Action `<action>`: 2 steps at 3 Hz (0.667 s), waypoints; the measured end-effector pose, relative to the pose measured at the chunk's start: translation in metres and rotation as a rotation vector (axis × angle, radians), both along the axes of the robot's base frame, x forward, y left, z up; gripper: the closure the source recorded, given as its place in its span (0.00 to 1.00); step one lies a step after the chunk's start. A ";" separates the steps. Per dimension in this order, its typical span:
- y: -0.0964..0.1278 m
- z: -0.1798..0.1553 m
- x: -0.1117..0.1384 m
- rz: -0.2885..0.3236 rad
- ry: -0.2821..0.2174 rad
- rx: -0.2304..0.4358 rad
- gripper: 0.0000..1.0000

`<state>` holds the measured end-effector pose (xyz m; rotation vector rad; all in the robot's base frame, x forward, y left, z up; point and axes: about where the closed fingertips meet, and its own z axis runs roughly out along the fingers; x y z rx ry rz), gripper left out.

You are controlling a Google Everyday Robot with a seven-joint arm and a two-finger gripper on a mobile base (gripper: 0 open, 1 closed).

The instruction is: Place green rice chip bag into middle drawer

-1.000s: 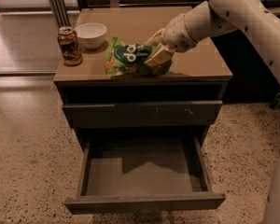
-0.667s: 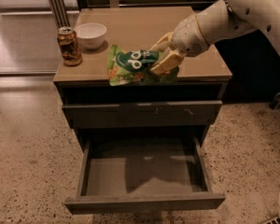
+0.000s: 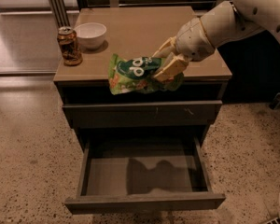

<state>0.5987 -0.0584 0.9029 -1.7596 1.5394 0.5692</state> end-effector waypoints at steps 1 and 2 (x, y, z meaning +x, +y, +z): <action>-0.004 0.007 -0.053 0.036 0.036 -0.023 1.00; -0.004 -0.012 -0.092 0.064 0.046 -0.086 1.00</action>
Offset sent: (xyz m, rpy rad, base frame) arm -0.1383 -0.0091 -0.0441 -0.1761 0.0636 0.0910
